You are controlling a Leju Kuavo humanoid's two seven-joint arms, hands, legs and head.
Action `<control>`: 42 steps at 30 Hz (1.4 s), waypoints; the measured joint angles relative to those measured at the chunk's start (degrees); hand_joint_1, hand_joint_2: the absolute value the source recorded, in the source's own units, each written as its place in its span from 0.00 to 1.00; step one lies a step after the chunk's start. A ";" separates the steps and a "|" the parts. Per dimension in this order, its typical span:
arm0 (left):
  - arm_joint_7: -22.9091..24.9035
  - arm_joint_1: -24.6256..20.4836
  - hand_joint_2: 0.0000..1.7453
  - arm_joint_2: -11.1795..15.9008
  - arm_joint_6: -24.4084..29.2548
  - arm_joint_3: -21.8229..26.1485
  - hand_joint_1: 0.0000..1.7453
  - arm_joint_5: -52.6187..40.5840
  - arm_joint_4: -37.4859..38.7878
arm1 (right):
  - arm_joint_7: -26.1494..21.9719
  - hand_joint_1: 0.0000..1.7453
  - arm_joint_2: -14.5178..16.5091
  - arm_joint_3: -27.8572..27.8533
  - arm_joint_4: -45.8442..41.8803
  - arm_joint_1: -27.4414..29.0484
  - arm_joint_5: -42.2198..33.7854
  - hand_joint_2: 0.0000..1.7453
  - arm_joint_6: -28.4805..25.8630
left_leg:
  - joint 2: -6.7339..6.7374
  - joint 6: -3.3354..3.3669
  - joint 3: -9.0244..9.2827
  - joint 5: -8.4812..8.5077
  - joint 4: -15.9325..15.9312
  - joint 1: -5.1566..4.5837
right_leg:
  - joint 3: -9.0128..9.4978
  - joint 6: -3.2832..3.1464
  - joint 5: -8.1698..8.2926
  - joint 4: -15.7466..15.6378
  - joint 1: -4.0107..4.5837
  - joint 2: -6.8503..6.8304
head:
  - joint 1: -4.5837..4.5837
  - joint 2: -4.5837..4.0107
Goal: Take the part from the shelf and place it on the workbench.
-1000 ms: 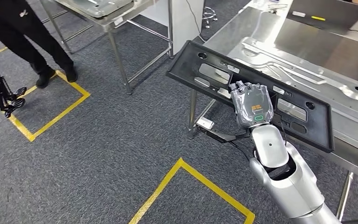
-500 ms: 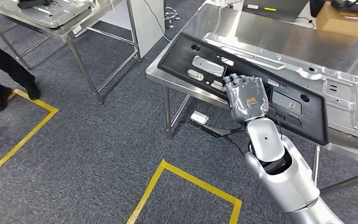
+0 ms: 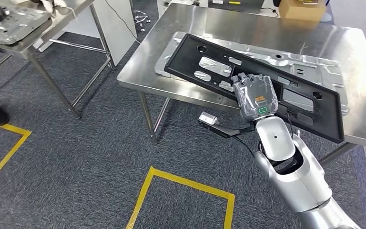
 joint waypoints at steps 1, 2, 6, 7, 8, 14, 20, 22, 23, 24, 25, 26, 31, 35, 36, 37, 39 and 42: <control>-0.02 -0.04 1.00 0.04 -0.05 0.00 0.00 0.00 0.00 | -0.01 0.99 -0.05 0.01 0.08 -0.17 0.00 1.00 -0.01 | -1.00 -0.24 -0.33 -0.87 1.00 0.16 | 0.04 -0.39 0.12 -0.16 -0.16 0.61 | 0.00 0.00; -0.05 -0.10 1.00 0.06 -0.12 0.00 0.00 0.00 0.00 | -0.01 0.99 -0.05 0.05 0.18 -0.40 0.00 1.00 -0.04 | -2.46 -0.45 -1.20 -2.28 3.08 0.30 | 0.11 -0.74 0.25 -0.31 -0.33 1.19 | -0.01 0.00; -0.02 -0.51 1.00 0.09 -0.26 -0.01 0.00 0.00 0.00 | 0.34 0.99 0.04 0.83 1.06 -1.03 0.00 1.00 -0.94 | -5.70 -0.66 -7.41 -7.22 15.94 0.41 | 0.14 -1.45 0.31 -0.26 0.02 3.18 | -0.01 0.00; 0.01 -0.58 1.00 0.10 -0.30 -0.03 0.00 0.00 0.00 | 0.35 0.99 0.03 1.04 1.32 -1.06 0.00 1.00 -1.42 | -5.72 -0.55 -7.59 -6.28 15.84 0.41 | 0.19 -1.49 0.27 -0.19 0.11 3.65 | -0.01 0.00; 0.05 -0.60 1.00 0.11 -0.35 -0.07 0.00 0.00 0.00 | 0.28 0.99 0.00 1.18 1.52 -1.14 0.00 1.00 -1.98 | -5.76 -0.37 -6.67 -4.28 13.33 0.41 | 0.25 -1.47 0.21 -0.07 0.15 4.15 | -0.01 0.00; 0.10 -0.39 1.00 0.16 -0.85 -0.69 0.00 0.00 0.00 | -0.51 0.99 -0.44 1.58 2.18 -2.04 0.00 1.00 -3.72 | -7.06 0.36 -1.59 1.35 0.44 0.24 | -0.19 -0.90 0.13 0.43 0.53 5.36 | 0.02 0.00; -0.09 -0.42 1.00 0.15 -1.26 -1.64 0.00 0.00 0.00 | -1.59 0.99 -0.69 2.08 3.18 -2.76 0.00 1.00 -3.69 | -7.17 0.68 -1.74 1.61 0.39 0.14 | 0.08 -0.55 0.57 -0.30 0.45 5.25 | 0.03 0.00; -0.09 -0.42 1.00 0.15 -1.26 -1.81 0.00 0.00 0.00 | -1.62 0.99 -0.69 2.13 3.43 -2.90 0.00 1.00 -3.69 | -7.18 0.76 -1.75 1.62 0.40 0.11 | 0.13 -0.44 0.64 -0.41 0.42 5.22 | 0.03 0.00; -0.09 -0.43 1.00 0.15 -1.26 -1.88 0.00 0.00 0.00 | -1.64 0.99 -0.69 2.16 3.54 -2.95 0.00 1.00 -3.69 | -7.18 0.79 -1.75 1.61 0.41 0.09 | 0.14 -0.40 0.66 -0.43 0.39 5.21 | 0.03 0.00; -0.09 -0.44 1.00 0.15 -1.26 -1.93 0.00 0.00 0.00 | -1.68 0.99 -0.69 2.19 3.63 -2.99 0.00 1.00 -3.69 | -7.18 0.81 -1.75 1.61 0.42 0.07 | 0.14 -0.37 0.67 -0.45 0.37 5.20 | 0.03 0.00; -0.09 -0.44 1.00 0.15 -1.26 -1.95 0.00 0.00 0.00 | -1.75 0.99 -0.69 2.23 3.71 -3.02 0.00 1.00 -3.69 | -7.18 0.82 -1.75 1.60 0.42 0.05 | 0.13 -0.35 0.68 -0.45 0.36 5.19 | 0.03 0.00; -0.09 -0.45 1.00 0.15 -1.25 -1.97 0.00 0.00 0.00 | -1.85 0.99 -0.69 2.27 3.76 -3.04 0.00 1.00 -3.69 | -7.17 0.84 -1.75 1.59 0.43 0.04 | 0.13 -0.34 0.68 -0.46 0.35 5.19 | 0.03 0.00; -0.09 -0.48 1.00 0.15 -1.10 -1.99 0.00 0.00 0.00 | -2.50 0.99 -0.69 2.36 3.94 -3.05 0.00 1.00 -3.69 | -7.16 0.87 -1.75 1.58 0.44 0.04 | 0.09 -0.11 0.66 -0.46 0.34 5.19 | 0.03 0.00; -0.26 -0.47 1.00 0.16 -1.07 -1.99 0.00 0.00 0.00 | -3.10 0.99 -0.69 2.50 4.30 -3.18 0.00 1.00 -3.69 | -7.18 0.94 -1.79 1.56 0.49 -0.08 | 0.08 0.07 0.70 -0.48 0.18 5.18 | 0.03 0.00; -0.31 -0.47 1.00 0.18 -1.04 -1.99 0.00 0.00 0.00 | -3.26 0.99 -0.69 2.57 4.43 -3.24 0.00 1.00 -3.69 | -7.19 0.97 -1.80 1.56 0.51 -0.12 | 0.07 0.11 0.72 -0.49 0.13 5.18 | 0.03 0.00; -0.37 -0.48 1.00 0.18 -1.01 -1.99 0.00 0.00 0.00 | -3.43 0.99 -0.69 2.62 4.57 -3.30 0.00 1.00 -3.69 | -7.19 0.99 -1.81 1.57 0.52 -0.11 | 0.07 0.13 0.73 -0.49 0.13 5.17 | 0.03 0.00; -0.46 -0.49 1.00 0.20 -0.96 -1.99 0.00 0.00 0.00 | -3.77 0.99 -0.69 2.68 4.93 -3.40 0.00 1.00 -3.69 | -7.21 1.09 -1.83 1.59 0.56 -0.14 | 0.06 0.21 0.78 -0.49 0.09 5.17 | 0.03 0.00; -0.52 -0.51 1.00 0.24 -0.93 -1.99 0.00 0.00 0.00 | -4.05 0.99 -0.69 2.69 5.29 -3.43 0.00 1.00 -3.69 | -7.21 1.32 -1.93 1.65 0.70 -0.21 | 0.03 0.46 0.93 -0.56 0.01 5.21 | 0.03 -0.01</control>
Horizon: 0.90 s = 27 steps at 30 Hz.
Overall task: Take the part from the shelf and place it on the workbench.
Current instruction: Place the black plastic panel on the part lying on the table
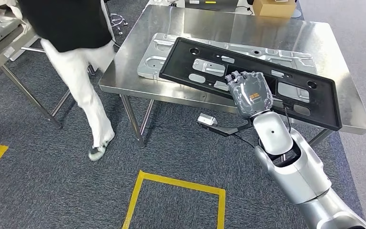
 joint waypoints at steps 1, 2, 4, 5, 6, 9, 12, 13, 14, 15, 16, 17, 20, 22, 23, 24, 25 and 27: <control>0.00 -0.02 1.00 0.01 0.02 0.00 0.00 0.00 0.00 | -0.02 0.99 0.00 0.00 0.04 -0.02 0.00 1.00 0.00 | 0.03 0.13 -0.01 0.07 -0.03 -0.02 | 0.01 0.15 0.10 -0.12 -0.02 0.06 | 0.00 0.00; 0.00 -0.05 1.00 0.00 0.04 0.00 0.00 0.00 0.00 | -0.04 0.99 -0.01 0.00 0.07 -0.08 0.00 1.00 0.00 | 0.12 0.38 0.08 0.26 -0.31 0.10 | 0.09 0.38 0.25 -0.34 0.11 0.19 | 0.00 0.01; 0.00 -0.06 1.00 -0.03 0.07 0.00 0.00 0.00 0.00 | -0.05 0.99 -0.07 -0.01 0.13 -0.29 -0.01 1.00 -0.01 | 0.55 0.99 0.53 0.94 -1.42 0.50 | -0.26 0.69 -0.61 0.49 0.22 -0.26 | 0.04 0.01; 0.00 -0.04 1.00 -0.05 0.07 0.00 0.00 0.00 0.00 | -0.07 0.99 -0.11 0.00 0.20 -0.48 -0.02 1.00 -0.02 | 0.84 1.26 0.73 1.25 -1.96 0.71 | -1.15 0.83 -1.95 2.50 0.24 -0.86 | 0.07 0.01; 0.00 -0.01 1.00 -0.04 0.08 0.00 0.00 0.00 0.00 | -0.08 0.99 -0.15 0.02 0.27 -0.62 -0.02 1.00 -0.02 | 1.10 1.38 0.83 1.43 -2.27 0.78 | -2.59 0.92 -3.83 5.74 0.11 -1.64 | 0.09 0.01; 0.00 0.06 1.00 -0.04 0.08 0.00 0.00 0.00 0.00 | -0.12 0.99 -0.18 0.16 0.65 -0.64 -0.02 1.00 -0.01 | 1.60 1.36 0.79 1.39 -2.27 0.81 | -6.74 1.39 -7.20 14.81 -0.28 -2.82 | 0.11 0.00; -0.03 0.08 1.00 -0.05 0.09 0.00 0.00 0.00 0.00 | -0.13 0.99 -0.19 0.25 0.99 -0.77 -0.03 1.00 0.00 | 1.80 0.72 0.92 0.88 -1.75 0.95 | -3.11 1.59 -2.84 7.83 -0.78 -3.27 | 0.11 0.01; -0.08 0.06 1.00 -0.02 0.11 0.00 0.00 0.00 0.00 | -0.14 0.99 -0.19 0.28 1.05 -0.93 -0.05 1.00 -0.01 | 1.84 0.34 0.87 0.59 -1.43 0.90 | -1.24 1.54 -1.69 4.23 -0.69 -3.46 | 0.12 0.01; -0.12 0.04 1.00 0.01 0.13 0.00 0.00 0.00 0.00 | -0.19 0.99 -0.18 0.31 1.10 -1.07 -0.08 1.00 -0.02 | 1.88 -0.06 0.79 0.34 -1.17 0.84 | 0.09 1.30 -1.07 1.60 -0.61 -3.53 | 0.09 0.01; -0.19 0.03 1.00 0.04 0.14 -0.01 0.00 0.00 0.00 | -0.27 0.99 -0.17 0.36 1.19 -1.14 -0.13 1.00 -0.03 | 1.90 -0.45 0.72 0.14 -0.99 0.76 | 0.67 0.98 -1.15 0.36 -0.46 -3.53 | 0.07 0.01; -0.25 0.02 1.00 0.07 0.16 -0.01 0.00 0.00 0.00 | -0.38 0.99 -0.18 0.42 1.31 -1.18 -0.19 1.00 -0.04 | 1.91 -0.81 0.68 0.06 -0.97 0.70 | 0.67 0.57 -1.42 0.38 -0.24 -3.41 | 0.04 0.01; -0.30 0.03 1.00 0.08 0.16 -0.03 0.00 0.00 0.00 | -0.49 0.99 -0.22 0.48 1.44 -1.21 -0.24 1.00 -0.04 | 1.93 -1.17 0.76 -0.03 -1.02 0.77 | 0.64 0.08 -1.45 0.38 -0.24 -3.26 | 0.01 0.01; -0.46 0.01 1.00 0.13 0.16 -0.20 0.00 0.00 0.00 | -0.60 0.99 -0.28 0.57 1.69 -1.47 -0.33 1.00 -0.07 | 1.78 -2.04 -0.38 -1.82 1.69 1.00 | 1.10 -1.20 -1.58 0.06 -0.31 -3.11 | -0.02 0.01; -0.55 -0.04 1.00 0.13 0.13 -0.39 0.00 0.00 0.00 | -0.61 0.99 -0.26 0.76 1.75 -1.59 -0.35 1.00 -0.09 | 1.71 -2.26 -3.92 -4.88 8.54 1.03 | 1.47 -1.84 -1.88 -0.01 -0.13 -3.06 | -0.04 0.01; -0.58 -0.07 1.00 0.13 0.10 -0.45 0.00 0.00 0.00 | -0.62 0.99 -0.25 0.88 1.81 -1.57 -0.37 1.00 -0.09 | 1.70 -2.27 -6.03 -6.04 12.19 1.01 | 1.64 -2.07 -2.07 0.01 0.07 -3.00 | -0.04 0.01; -0.62 -0.08 1.00 0.13 0.06 -0.51 0.00 0.00 0.00 | -0.65 0.99 -0.26 1.01 1.89 -1.52 -0.39 1.00 -0.09 | 1.69 -2.16 -7.63 -6.34 14.65 0.96 | 1.86 -2.25 -2.30 0.03 0.30 -2.92 | -0.03 0.01; -0.63 -0.07 1.00 0.13 0.03 -0.54 0.00 0.00 0.00 | -0.68 0.99 -0.26 1.07 1.97 -1.47 -0.42 1.00 -0.09 | 1.66 -1.90 -8.28 -5.49 15.08 0.87 | 2.15 -2.36 -2.54 0.04 0.54 -2.80 | -0.03 0.01; -0.66 -0.03 1.00 0.13 -0.01 -0.61 0.00 0.00 0.00 | -0.71 0.99 -0.25 1.14 2.08 -1.50 -0.46 1.00 -0.09 | 1.48 -0.89 -6.39 -1.03 9.67 0.47 | 3.02 -2.41 -3.14 0.04 0.96 -2.54 | -0.02 0.01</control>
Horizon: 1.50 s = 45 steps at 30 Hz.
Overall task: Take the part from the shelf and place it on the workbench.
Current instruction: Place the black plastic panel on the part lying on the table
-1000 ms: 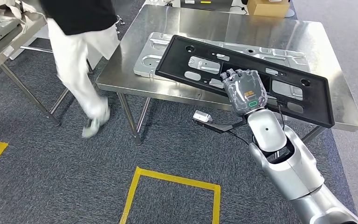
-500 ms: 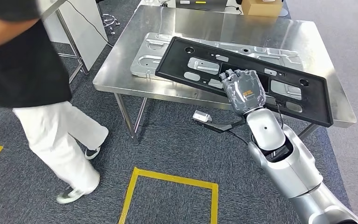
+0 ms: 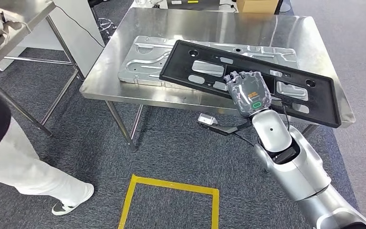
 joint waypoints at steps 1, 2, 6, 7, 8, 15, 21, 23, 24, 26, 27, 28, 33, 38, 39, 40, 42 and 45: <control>0.00 0.06 1.00 0.08 0.02 -0.06 0.00 0.00 0.02 | 0.01 0.99 0.00 0.03 0.04 -0.06 0.00 1.00 0.00 | -0.19 0.73 1.57 1.88 -3.53 -0.24 | 0.41 0.04 -0.31 -0.04 0.15 0.08 | 0.02 0.00; 0.00 0.15 1.00 0.15 0.04 -0.12 0.00 0.00 0.04 | 0.01 0.99 0.01 0.08 0.09 -0.16 0.00 1.00 -0.01 | -0.35 1.37 2.97 3.13 -6.58 -0.53 | 0.66 0.16 -0.58 -0.05 0.21 0.22 | 0.02 0.00; 0.00 0.29 1.00 0.29 -0.06 -0.27 0.00 0.00 0.07 | -0.19 0.99 -0.01 0.38 0.20 -0.15 -0.10 1.00 -0.09 | -0.45 2.42 5.34 2.90 -11.09 -1.02 | 0.63 1.24 -0.30 0.28 -0.15 0.30 | -0.09 0.00; -0.01 0.29 1.00 0.29 -0.11 -0.28 0.00 0.00 0.07 | -0.27 0.99 -0.02 0.46 0.20 -0.16 -0.15 1.00 -0.10 | -0.42 2.54 6.00 2.95 -11.76 -0.84 | 0.51 1.46 -0.43 0.95 -0.15 0.22 | -0.06 0.00; -0.03 0.26 1.00 0.28 -0.15 -0.28 0.00 0.00 0.05 | -0.32 0.99 -0.03 0.54 0.21 -0.28 -0.19 1.00 -0.11 | -0.39 2.69 6.70 2.93 -12.25 -0.63 | -0.08 1.69 -1.11 2.26 -0.17 0.16 | -0.02 0.00; -0.05 0.02 1.00 0.08 -0.30 -0.28 0.00 0.00 0.04 | -0.44 0.99 -0.01 1.04 0.46 -0.41 -0.31 1.00 -0.09 | -0.33 2.88 8.31 1.98 -12.61 -0.32 | -7.83 3.16 -5.82 14.57 -0.96 -0.03 | 0.08 0.00; -0.04 0.13 1.00 0.04 -0.25 -0.31 0.00 0.00 0.04 | -0.46 0.99 0.02 2.13 1.37 -0.66 -0.54 1.00 -0.03 | -0.27 0.52 10.76 -1.37 -11.51 0.28 | -5.02 3.21 3.93 0.72 -1.28 -0.94 | 0.03 0.00; -0.04 0.08 1.00 0.04 -0.24 -0.31 0.00 0.00 0.04 | -0.45 0.99 -0.02 2.44 1.54 -0.64 -0.65 1.00 0.01 | -0.13 -0.23 10.96 -1.94 -11.25 0.23 | -4.71 2.04 3.41 0.63 -1.19 -0.77 | 0.00 0.00; -0.04 0.07 1.00 0.05 -0.23 -0.31 0.00 0.00 0.04 | -0.43 0.99 -0.02 2.51 1.58 -0.63 -0.68 1.00 0.01 | -0.11 -0.48 11.00 -2.20 -10.66 0.27 | -4.30 1.64 3.12 0.51 -1.27 -0.67 | 0.01 0.00; -0.04 -0.02 1.00 0.07 -0.22 -0.31 0.00 0.00 0.04 | -0.42 0.99 0.13 2.62 1.61 -0.82 -0.68 1.00 0.01 | -0.14 -0.88 9.06 -3.19 -6.62 0.39 | -3.25 0.90 2.57 0.27 -1.38 -0.59 | 0.00 0.00; -0.04 -0.06 1.00 0.07 -0.21 -0.32 0.00 0.00 0.04 | -0.42 0.99 0.22 2.71 1.62 -0.89 -0.68 1.00 0.01 | -0.16 -1.03 7.01 -4.18 -3.08 0.41 | -2.77 0.65 2.20 0.22 -1.34 -0.55 | -0.01 0.00; -0.04 -0.09 1.00 0.07 -0.21 -0.32 0.00 0.00 0.04 | -0.42 0.99 0.31 2.84 1.67 -0.88 -0.68 1.00 0.02 | -0.16 -1.16 4.56 -5.47 0.62 0.41 | -2.30 0.48 1.77 0.22 -1.26 -0.52 | -0.02 -0.01; -0.03 0.12 1.00 0.07 -0.21 -0.32 0.00 0.00 0.04 | -0.44 0.99 0.42 3.32 1.96 -0.59 -0.68 1.00 0.04 | -0.21 -0.34 0.98 -0.58 -2.13 0.27 | 1.13 0.60 -0.91 0.21 -0.85 -0.26 | -0.01 0.00; 0.04 0.34 1.00 0.07 -0.19 -0.33 0.00 0.00 0.04 | -0.50 0.99 0.69 3.63 2.09 -0.71 -0.69 1.00 0.02 | -0.52 1.08 3.25 3.84 -9.89 -0.46 | 2.97 2.16 -2.29 0.17 -0.65 0.10 | -0.08 -0.01; 0.08 0.34 1.00 0.07 -0.18 -0.33 0.00 0.00 0.04 | -0.51 0.99 0.71 3.68 2.10 -0.70 -0.72 1.00 0.02 | -0.54 1.34 3.74 3.88 -10.18 -0.35 | 3.20 2.49 -2.41 0.54 -0.68 0.03 | -0.08 0.00; 0.11 0.31 1.00 0.07 -0.18 -0.33 0.00 0.00 0.04 | -0.51 0.99 0.71 3.70 2.11 -0.80 -0.74 1.00 0.00 | -0.56 1.63 4.39 3.72 -10.48 -0.22 | 2.97 2.75 -2.74 1.58 -0.71 -0.08 | -0.07 0.00; 0.13 0.18 1.00 0.05 -0.14 -0.33 0.00 0.00 0.04 | -0.50 0.99 0.72 3.73 2.13 -1.04 -0.80 1.00 -0.05 | -0.55 2.13 5.48 3.26 -10.90 -0.12 | 0.45 3.16 -4.83 6.37 -0.86 -0.30 | -0.04 0.00; 0.13 0.11 1.00 0.00 0.04 -0.33 0.00 0.00 0.04 | -0.50 0.99 0.71 3.97 2.31 -0.82 -0.86 1.00 -0.13 | -0.57 2.44 6.57 2.10 -10.90 -0.18 | -6.06 3.44 -7.39 14.72 -0.87 -0.33 | -0.04 0.00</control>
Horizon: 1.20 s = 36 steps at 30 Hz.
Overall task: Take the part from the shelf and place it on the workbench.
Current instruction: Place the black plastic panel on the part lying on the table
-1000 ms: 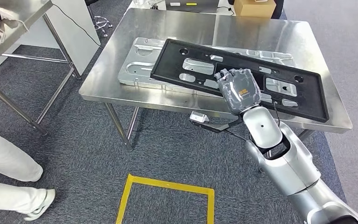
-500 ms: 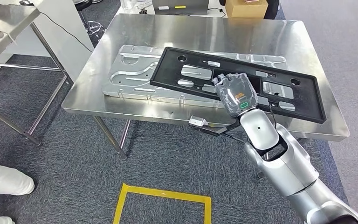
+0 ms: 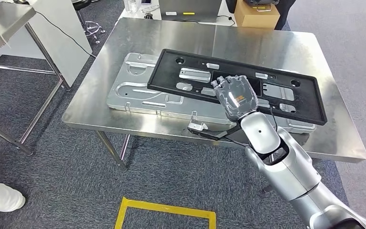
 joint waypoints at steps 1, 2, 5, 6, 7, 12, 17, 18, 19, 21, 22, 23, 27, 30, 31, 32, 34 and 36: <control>0.01 0.06 1.00 -0.01 0.08 0.00 0.00 0.00 0.00 | 0.00 0.99 -0.01 0.07 0.12 0.17 -0.01 1.00 -0.01 | -0.06 -0.01 0.56 -0.48 0.01 -0.03 | -0.98 -0.01 1.04 -0.05 0.01 -0.01 | 0.00 0.00; 0.01 0.13 1.00 -0.02 0.17 0.00 0.00 0.00 0.00 | 0.00 0.99 -0.02 0.08 0.23 0.28 -0.01 1.00 -0.01 | -0.11 -0.05 1.27 -1.00 0.01 -0.06 | -0.95 -0.10 3.34 -2.19 0.03 -0.01 | 0.00 0.00; 0.02 0.18 1.00 -0.14 0.38 0.01 0.00 0.00 0.00 | -0.02 0.99 -0.12 0.17 0.61 0.26 -0.02 1.00 -0.06 | -0.18 -0.54 3.19 -2.55 -0.11 -0.17 | 0.95 -1.08 10.80 -12.02 0.61 -0.23 | 0.03 0.00; 0.03 0.13 1.00 -0.19 0.45 0.02 0.00 0.00 0.00 | -0.07 0.99 -0.15 0.29 0.76 0.27 -0.03 1.00 -0.09 | -0.16 -0.89 3.43 -2.93 -0.22 -0.16 | 1.17 -1.53 11.77 -13.68 0.89 -0.33 | 0.01 0.00; 0.02 0.08 1.00 -0.26 0.52 0.02 0.00 0.00 -0.01 | -0.13 0.99 -0.16 0.42 0.91 0.31 -0.07 1.00 -0.14 | -0.13 -1.24 3.58 -3.11 -0.20 -0.16 | 1.19 -1.93 11.59 -14.26 1.14 -0.42 | 0.00 0.00; 0.03 -0.17 1.00 -0.12 0.64 0.02 0.00 0.00 -0.02 | -0.21 0.99 -0.18 0.61 1.24 0.22 -0.17 1.00 -0.31 | -0.01 -2.48 0.87 -4.58 6.66 -0.13 | 4.11 -3.40 10.92 -16.27 0.25 -0.40 | -0.11 0.00; 0.10 -0.19 1.00 -0.08 0.70 0.03 0.00 0.00 -0.02 | -0.23 0.99 -0.13 1.09 2.03 0.53 -0.21 1.00 -0.49 | 0.02 -3.81 -6.55 -5.34 13.65 0.73 | 6.49 -3.25 8.99 -16.39 -0.07 -0.25 | -0.16 0.00; 0.12 -0.16 1.00 -0.05 0.76 0.04 0.00 0.00 -0.02 | -0.22 0.99 -0.13 1.13 2.17 0.57 -0.23 1.00 -0.54 | 0.03 -4.01 -5.84 -2.35 10.31 0.88 | 7.11 -3.00 8.49 -16.34 -0.19 -0.22 | -0.16 0.00; 0.15 -0.06 1.00 -0.04 0.85 0.04 0.00 0.00 -0.02 | -0.21 0.99 -0.13 1.15 2.29 0.58 -0.25 1.00 -0.61 | 0.00 -4.19 -4.91 0.49 6.80 0.98 | 7.63 -2.69 8.02 -16.28 -0.29 -0.19 | -0.15 0.00; 0.19 0.05 1.00 -0.04 0.98 0.04 0.00 0.00 -0.02 | -0.20 0.99 -0.13 1.19 2.48 0.56 -0.30 1.00 -0.75 | 0.04 -3.97 -3.76 2.90 1.58 0.78 | 7.89 -1.98 7.32 -16.03 -0.26 -0.08 | -0.16 0.00; 0.20 0.12 1.00 -0.04 1.01 0.04 0.00 0.00 -0.02 | -0.19 0.99 -0.13 1.22 2.57 0.63 -0.33 1.00 -0.80 | 0.03 -3.55 -3.70 2.71 0.84 0.64 | 7.80 -1.59 7.03 -15.91 -0.16 -0.04 | -0.15 0.00; 0.20 0.09 1.00 -0.04 1.02 0.04 0.00 0.00 -0.02 | -0.19 0.99 -0.13 1.24 2.65 0.70 -0.37 1.00 -0.81 | 0.04 -3.03 -3.71 2.37 0.48 0.49 | 7.73 -1.22 6.78 -15.82 -0.09 -0.02 | -0.14 0.00; 0.17 -0.10 1.00 -0.06 1.07 0.04 0.00 0.00 -0.02 | -0.07 0.99 -0.15 1.22 2.76 0.78 -0.47 1.00 -0.84 | 0.00 -1.34 -2.71 2.04 0.33 0.71 | 6.15 -0.17 3.87 -11.55 -0.35 -0.15 | -0.08 0.00; 0.17 -0.17 1.00 -0.08 1.13 0.04 0.00 0.00 -0.02 | 0.00 0.99 -0.15 1.26 3.05 1.12 -0.52 1.00 -0.84 | -0.02 -0.62 -1.83 1.17 0.35 0.34 | -0.27 0.04 0.36 -0.68 -0.33 -0.21 | -0.07 0.00; 0.17 -0.14 1.00 -0.09 1.15 0.04 0.00 0.00 -0.02 | 0.00 0.99 -0.16 1.27 3.20 1.30 -0.54 1.00 -0.84 | -0.09 -0.52 -1.45 0.85 0.36 0.18 | -1.70 -0.07 0.74 0.87 -0.30 -0.21 | -0.07 0.00; 0.17 -0.11 1.00 -0.09 1.17 0.04 0.00 0.00 -0.02 | 0.00 0.99 -0.16 1.27 3.34 1.43 -0.55 1.00 -0.84 | -0.19 -0.46 -0.98 0.49 0.38 0.00 | -2.02 -0.33 2.38 0.16 -0.17 -0.21 | -0.07 0.00; 0.17 -0.05 1.00 -0.11 1.23 0.04 0.00 0.00 -0.02 | 0.00 0.99 -0.17 1.26 3.48 1.43 -0.61 1.00 -0.84 | -0.35 -0.42 0.19 -0.31 0.34 -0.35 | 0.18 -1.41 7.60 -6.65 0.30 -0.20 | -0.07 0.00; 0.10 -0.15 1.00 -0.26 1.31 0.05 0.00 0.01 -0.02 | 0.00 0.99 -0.17 1.24 3.54 1.27 -0.75 1.00 -0.85 | -0.35 -0.66 0.91 -0.90 0.28 -0.58 | 2.67 -2.63 10.50 -12.72 0.91 -0.28 | -0.15 0.00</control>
